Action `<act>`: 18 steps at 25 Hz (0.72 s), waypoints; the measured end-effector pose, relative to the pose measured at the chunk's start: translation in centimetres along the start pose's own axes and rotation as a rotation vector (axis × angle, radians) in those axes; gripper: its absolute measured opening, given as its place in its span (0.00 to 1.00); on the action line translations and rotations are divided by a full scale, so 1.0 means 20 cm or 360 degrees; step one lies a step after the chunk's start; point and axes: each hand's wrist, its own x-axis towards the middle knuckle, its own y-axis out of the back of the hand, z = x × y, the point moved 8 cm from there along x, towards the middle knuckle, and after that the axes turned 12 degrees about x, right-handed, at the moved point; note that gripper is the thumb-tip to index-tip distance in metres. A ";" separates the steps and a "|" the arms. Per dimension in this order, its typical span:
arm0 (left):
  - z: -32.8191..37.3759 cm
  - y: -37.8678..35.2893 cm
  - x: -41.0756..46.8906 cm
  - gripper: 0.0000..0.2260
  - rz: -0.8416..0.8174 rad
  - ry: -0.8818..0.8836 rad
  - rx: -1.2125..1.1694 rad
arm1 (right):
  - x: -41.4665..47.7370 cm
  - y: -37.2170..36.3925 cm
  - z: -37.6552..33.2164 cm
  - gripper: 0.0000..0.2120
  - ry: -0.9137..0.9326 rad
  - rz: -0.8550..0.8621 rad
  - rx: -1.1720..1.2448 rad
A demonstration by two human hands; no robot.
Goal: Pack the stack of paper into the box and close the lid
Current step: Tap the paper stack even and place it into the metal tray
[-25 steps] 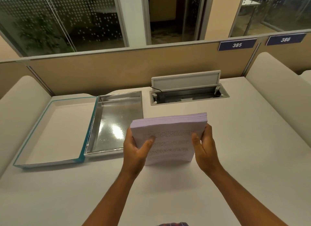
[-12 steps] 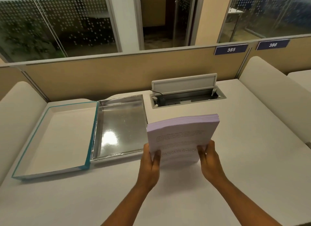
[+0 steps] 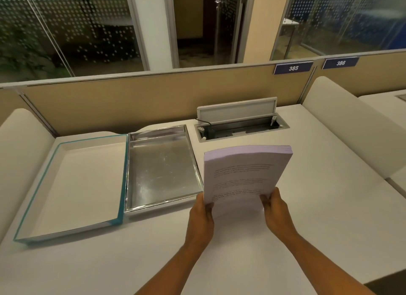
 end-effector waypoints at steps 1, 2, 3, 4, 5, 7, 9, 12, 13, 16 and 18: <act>0.00 0.04 0.01 0.15 0.0023 0.0008 -0.0018 | 0.00 -0.01 0.00 0.06 0.0007 -0.0042 -0.0005; 0.00 0.09 0.03 0.14 0.0042 0.0024 -0.0039 | 0.00 -0.03 -0.01 0.05 0.0014 -0.0086 -0.0010; -0.01 0.13 0.04 0.13 0.0058 0.0057 -0.0066 | 0.00 -0.06 -0.02 0.03 0.0020 -0.0133 -0.0017; -0.02 0.18 0.05 0.11 0.0067 0.0099 -0.0100 | 0.01 -0.10 -0.05 0.03 0.0024 -0.0177 -0.0019; -0.03 0.23 0.05 0.10 0.0078 0.0135 -0.0132 | 0.03 -0.14 -0.08 0.04 0.0026 -0.0221 -0.0018; -0.07 0.34 0.08 0.10 0.0112 0.0206 -0.0188 | 0.08 -0.22 -0.16 0.05 0.0031 -0.0311 -0.0018; -0.13 0.46 0.12 0.10 0.0136 0.0338 -0.0238 | 0.15 -0.33 -0.24 0.05 0.0012 -0.0410 -0.0030; -0.21 0.62 0.19 0.08 0.0221 0.0528 -0.0230 | 0.28 -0.52 -0.37 0.08 -0.0010 -0.0543 -0.0034; -0.25 0.67 0.22 0.07 0.0248 0.0596 -0.0208 | 0.32 -0.59 -0.41 0.08 -0.0030 -0.0590 -0.0019; -0.36 0.78 0.33 0.07 0.0252 0.0745 -0.0129 | 0.44 -0.80 -0.50 0.11 -0.0101 -0.0726 0.0001; -0.43 0.84 0.43 0.11 0.0243 0.0797 -0.0082 | 0.51 -0.93 -0.52 0.13 -0.0166 -0.0787 -0.0011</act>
